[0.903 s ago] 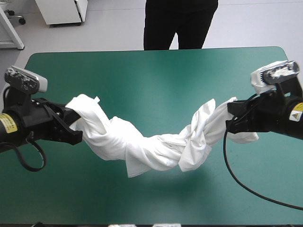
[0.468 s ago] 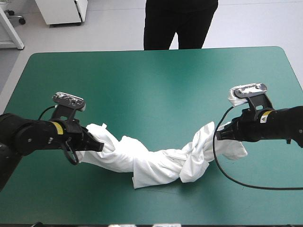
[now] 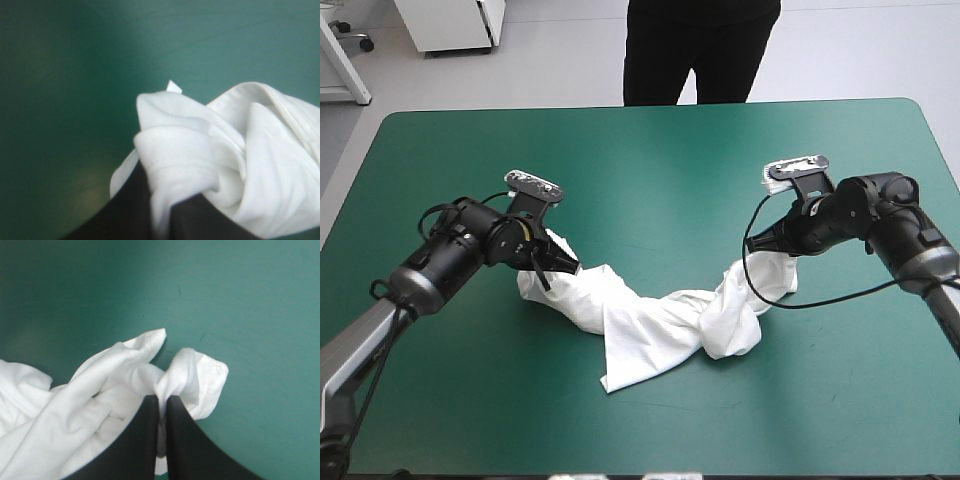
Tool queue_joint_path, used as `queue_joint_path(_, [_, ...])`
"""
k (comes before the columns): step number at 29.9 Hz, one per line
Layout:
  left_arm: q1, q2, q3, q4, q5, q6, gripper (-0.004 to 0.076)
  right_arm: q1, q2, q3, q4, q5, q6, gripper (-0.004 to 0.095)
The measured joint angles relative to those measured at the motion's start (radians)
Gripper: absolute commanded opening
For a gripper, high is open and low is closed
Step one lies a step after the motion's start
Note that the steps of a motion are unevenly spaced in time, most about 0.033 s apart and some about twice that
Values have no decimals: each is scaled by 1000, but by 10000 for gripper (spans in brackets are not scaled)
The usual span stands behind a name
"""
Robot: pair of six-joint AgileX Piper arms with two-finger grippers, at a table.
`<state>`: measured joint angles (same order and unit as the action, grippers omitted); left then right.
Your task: Fold the cloth
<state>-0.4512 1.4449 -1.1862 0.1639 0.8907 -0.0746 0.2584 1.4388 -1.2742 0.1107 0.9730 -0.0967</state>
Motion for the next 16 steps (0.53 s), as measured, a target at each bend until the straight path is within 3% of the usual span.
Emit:
queue_joint_path(8, [79,126,-3,6,-90,-18,29,0,108,0,-27,-91,-1,-16])
queue_joint_path(12, [103,172,-22,6,-93,-21,237,0,139,0,-67,-124,23,81])
queue_joint_path(16, [104,201,-32,2,-105,-21,515,0,158,-1,-111,-151,44,386])
